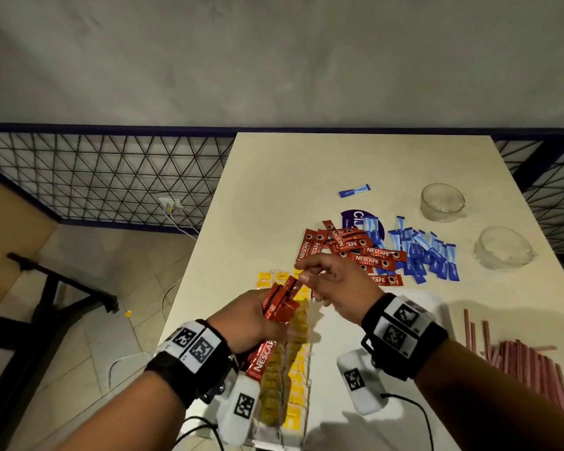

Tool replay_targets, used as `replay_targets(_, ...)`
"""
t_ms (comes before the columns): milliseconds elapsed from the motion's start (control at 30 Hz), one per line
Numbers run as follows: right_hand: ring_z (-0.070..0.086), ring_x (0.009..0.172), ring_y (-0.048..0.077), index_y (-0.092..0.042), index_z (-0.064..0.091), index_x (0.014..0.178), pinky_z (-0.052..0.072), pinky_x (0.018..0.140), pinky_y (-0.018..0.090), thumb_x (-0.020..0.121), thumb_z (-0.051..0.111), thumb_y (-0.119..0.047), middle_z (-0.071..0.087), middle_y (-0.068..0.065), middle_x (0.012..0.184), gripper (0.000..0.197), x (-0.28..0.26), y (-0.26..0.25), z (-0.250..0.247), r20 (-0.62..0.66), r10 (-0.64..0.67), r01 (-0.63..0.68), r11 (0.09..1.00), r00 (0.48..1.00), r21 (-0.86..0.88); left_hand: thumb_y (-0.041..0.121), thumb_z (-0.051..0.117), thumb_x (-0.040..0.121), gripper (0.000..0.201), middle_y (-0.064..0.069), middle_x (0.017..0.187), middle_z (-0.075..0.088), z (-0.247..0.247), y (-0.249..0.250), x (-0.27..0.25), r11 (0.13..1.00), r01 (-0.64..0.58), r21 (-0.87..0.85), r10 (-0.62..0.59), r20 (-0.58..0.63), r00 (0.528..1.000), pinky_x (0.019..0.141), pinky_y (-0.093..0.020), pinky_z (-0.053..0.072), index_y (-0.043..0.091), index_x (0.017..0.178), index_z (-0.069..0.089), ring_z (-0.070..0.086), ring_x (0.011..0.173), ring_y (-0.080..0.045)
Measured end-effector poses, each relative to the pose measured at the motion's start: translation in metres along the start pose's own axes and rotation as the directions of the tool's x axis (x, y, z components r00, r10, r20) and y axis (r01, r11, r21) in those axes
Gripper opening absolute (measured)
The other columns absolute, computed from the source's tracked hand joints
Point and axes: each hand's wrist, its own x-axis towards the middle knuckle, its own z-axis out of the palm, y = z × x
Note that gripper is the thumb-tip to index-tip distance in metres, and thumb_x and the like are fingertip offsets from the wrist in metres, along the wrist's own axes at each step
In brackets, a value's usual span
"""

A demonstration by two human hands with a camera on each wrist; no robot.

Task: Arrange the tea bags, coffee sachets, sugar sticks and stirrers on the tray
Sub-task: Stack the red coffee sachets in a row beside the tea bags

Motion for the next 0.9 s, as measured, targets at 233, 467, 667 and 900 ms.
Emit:
replay_targets(233,0.048,0.054,0.013,-0.028,0.064,0.082,0.045,0.057,0.033,0.093,0.06,-0.019,0.056,-0.01,0.06,0.015,-0.011,0.005,-0.033,-0.177,0.009,-0.002,0.999,0.984,0.042,0.028,0.083,0.057,0.031,-0.005,0.081,0.072,0.008,0.0,0.007,0.986,-0.036,-0.162,0.026,-0.068,0.997,0.08,-0.043,0.055,0.021,0.085,0.071,0.069,0.077,-0.025)
replay_targets(467,0.052,0.046,0.02,-0.011,0.059,0.083,0.047,0.048,0.027,0.095,0.057,-0.018,0.066,0.011,0.068,0.014,-0.017,-0.005,-0.033,-0.152,0.161,-0.095,0.926,0.975,0.366,0.026,0.074,0.07,0.024,-0.001,0.08,0.074,0.018,0.001,0.016,0.993,-0.112,-0.046,0.097,-0.248,0.964,0.086,-0.041,0.055,0.022,0.093,0.071,0.07,0.079,-0.02)
replay_targets(667,0.06,0.051,0.022,-0.006,0.057,0.079,0.053,0.052,0.03,0.091,0.056,0.002,0.064,0.011,0.065,0.014,-0.015,-0.008,-0.04,-0.195,0.24,-0.13,0.883,0.951,0.45,0.024,0.08,0.066,0.034,-0.001,0.075,0.071,0.012,0.001,0.013,0.979,-0.128,-0.157,0.082,-0.271,0.959,0.072,-0.033,0.051,0.016,0.096,0.067,0.068,0.069,-0.015)
replay_targets(900,0.067,0.057,0.019,-0.007,0.059,0.084,0.056,0.06,0.029,0.084,0.06,0.012,0.064,0.003,0.059,0.019,-0.02,-0.008,-0.042,-0.186,0.087,-0.037,0.966,0.979,0.256,0.011,0.062,0.087,0.014,-0.012,0.075,0.069,0.016,0.022,0.016,0.784,-0.158,-0.601,-0.048,-0.312,0.949,0.043,-0.023,0.048,0.0,0.094,0.062,0.058,0.044,-0.015)
